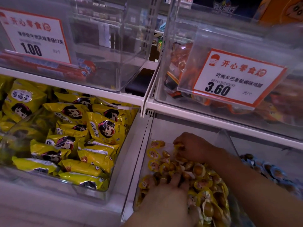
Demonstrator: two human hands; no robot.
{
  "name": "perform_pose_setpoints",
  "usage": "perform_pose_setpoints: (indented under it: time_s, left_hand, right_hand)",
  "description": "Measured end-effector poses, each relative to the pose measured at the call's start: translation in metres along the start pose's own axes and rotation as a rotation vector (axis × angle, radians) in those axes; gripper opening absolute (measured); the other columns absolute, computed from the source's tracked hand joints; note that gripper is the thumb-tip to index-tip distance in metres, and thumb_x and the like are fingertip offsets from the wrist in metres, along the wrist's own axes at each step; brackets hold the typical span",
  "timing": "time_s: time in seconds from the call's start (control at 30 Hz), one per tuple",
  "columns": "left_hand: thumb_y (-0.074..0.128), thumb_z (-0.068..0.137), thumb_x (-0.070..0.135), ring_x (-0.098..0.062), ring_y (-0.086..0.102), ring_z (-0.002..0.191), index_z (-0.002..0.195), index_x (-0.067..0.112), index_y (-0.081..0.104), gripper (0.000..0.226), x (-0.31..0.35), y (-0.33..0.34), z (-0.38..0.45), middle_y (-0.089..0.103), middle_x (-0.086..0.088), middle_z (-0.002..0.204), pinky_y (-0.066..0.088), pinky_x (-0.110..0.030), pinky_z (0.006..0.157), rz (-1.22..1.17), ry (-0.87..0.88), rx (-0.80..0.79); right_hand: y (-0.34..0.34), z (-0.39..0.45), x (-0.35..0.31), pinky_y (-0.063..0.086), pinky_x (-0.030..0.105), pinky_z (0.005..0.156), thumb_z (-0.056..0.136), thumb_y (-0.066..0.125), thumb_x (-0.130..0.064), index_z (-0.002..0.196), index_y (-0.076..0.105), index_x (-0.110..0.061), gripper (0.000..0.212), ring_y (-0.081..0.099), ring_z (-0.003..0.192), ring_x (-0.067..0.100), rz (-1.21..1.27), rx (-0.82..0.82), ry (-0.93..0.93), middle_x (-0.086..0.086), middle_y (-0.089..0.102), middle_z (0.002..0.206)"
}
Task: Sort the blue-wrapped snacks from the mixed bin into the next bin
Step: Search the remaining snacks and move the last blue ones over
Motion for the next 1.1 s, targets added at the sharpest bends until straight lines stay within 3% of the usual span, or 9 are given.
perform_pose_setpoints:
  time_s: [0.13, 0.23, 0.37, 0.47, 0.6, 0.7, 0.77, 0.87, 1.1]
  left_hand:
    - [0.045, 0.092, 0.048, -0.030, 0.048, 0.126, 0.143, 0.031, 0.041, 0.055, 0.009, -0.034, -0.011, 0.042, 0.002, 0.148, 0.023, -0.051, 0.115, 0.129, 0.055, 0.150]
    - [0.038, 0.089, 0.038, -0.018, 0.059, 0.098, 0.113, 0.030, 0.059, 0.033, -0.001, -0.080, -0.036, 0.061, 0.010, 0.112, 0.048, -0.037, 0.093, 0.035, 0.131, 0.550]
    - [0.043, 0.084, 0.022, 0.001, 0.050, 0.108, 0.125, 0.031, 0.057, 0.044, -0.049, -0.106, -0.059, 0.055, 0.015, 0.123, 0.039, -0.015, 0.094, -0.398, -0.035, 0.839]
    - [0.052, 0.089, 0.021, -0.006, 0.055, 0.120, 0.128, 0.033, 0.054, 0.041, -0.066, -0.087, -0.056, 0.058, 0.011, 0.130, 0.045, -0.034, 0.105, -0.665, -0.154, 0.744]
    - [0.060, 0.089, 0.012, -0.008, 0.058, 0.113, 0.126, 0.029, 0.057, 0.040, -0.062, -0.079, -0.057, 0.056, 0.012, 0.122, 0.048, -0.035, 0.100, -0.569, -0.123, 0.752]
    - [0.061, 0.088, 0.012, 0.001, 0.052, 0.107, 0.125, 0.034, 0.057, 0.043, -0.061, -0.082, -0.054, 0.048, 0.020, 0.114, 0.043, -0.023, 0.094, -0.495, -0.122, 0.756]
    - [0.061, 0.088, 0.011, 0.001, 0.050, 0.108, 0.126, 0.033, 0.058, 0.044, -0.062, -0.082, -0.051, 0.047, 0.019, 0.116, 0.041, -0.021, 0.094, -0.472, -0.134, 0.725]
    - [0.059, 0.088, 0.011, 0.002, 0.049, 0.106, 0.127, 0.032, 0.057, 0.045, -0.063, -0.079, -0.046, 0.049, 0.016, 0.124, 0.042, -0.022, 0.094, -0.434, -0.126, 0.671]
    - [0.056, 0.092, 0.016, 0.018, 0.045, 0.101, 0.131, 0.038, 0.052, 0.045, -0.066, -0.074, -0.048, 0.043, 0.021, 0.124, 0.045, -0.025, 0.088, -0.443, -0.118, 0.616]
  right_hand:
    - [-0.014, -0.027, -0.019, 0.037, 0.034, 0.110, 0.089, 0.061, -0.041, 0.140, 0.052, -0.033, 0.052, 0.044, 0.134, 0.021, 0.031, 0.117, -0.052, 0.000, 0.045, 0.146]
    - [-0.031, -0.074, -0.041, 0.045, 0.017, 0.088, 0.084, 0.056, -0.042, 0.109, 0.068, -0.039, 0.028, 0.061, 0.104, 0.004, 0.304, 0.235, -0.144, -0.016, 0.064, 0.111]
    - [0.009, -0.120, -0.083, 0.042, 0.032, 0.105, 0.085, 0.044, -0.063, 0.126, 0.058, -0.037, 0.050, 0.052, 0.117, 0.006, 0.121, 0.000, -0.301, -0.015, 0.060, 0.125]
    - [0.033, -0.115, -0.100, 0.033, 0.035, 0.110, 0.093, 0.039, -0.061, 0.134, 0.054, -0.034, 0.052, 0.046, 0.128, 0.016, 0.043, -0.073, -0.297, -0.007, 0.053, 0.136]
    - [0.022, -0.083, -0.087, 0.049, 0.038, 0.079, 0.094, 0.031, -0.054, 0.093, 0.062, -0.022, 0.044, 0.062, 0.096, 0.029, 0.190, -0.042, -0.133, 0.008, 0.067, 0.104]
    - [0.017, -0.056, -0.077, 0.053, 0.040, 0.083, 0.095, 0.045, -0.042, 0.121, 0.062, -0.026, 0.034, 0.064, 0.106, 0.031, 0.127, 0.076, -0.130, 0.010, 0.068, 0.114]
    - [0.032, -0.039, -0.071, 0.049, 0.045, 0.099, 0.092, 0.049, -0.047, 0.140, 0.051, -0.029, 0.050, 0.053, 0.125, 0.032, 0.061, -0.060, -0.105, 0.010, 0.053, 0.139]
    - [0.048, -0.021, -0.062, 0.015, 0.062, 0.119, 0.093, 0.049, -0.057, 0.153, 0.024, -0.047, 0.066, 0.014, 0.149, 0.032, -0.075, -0.174, -0.083, 0.001, 0.016, 0.163]
    - [0.044, -0.001, -0.072, 0.020, 0.063, 0.110, 0.079, 0.064, -0.056, 0.149, 0.038, -0.035, 0.077, 0.020, 0.140, 0.036, -0.168, -0.032, -0.064, 0.008, 0.028, 0.147]
Point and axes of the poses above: each hand's wrist, its own z-axis towards the middle knuckle, its own y-axis out of the palm, x = y × z, the point moved 6 cm from there along z, towards the middle knuckle
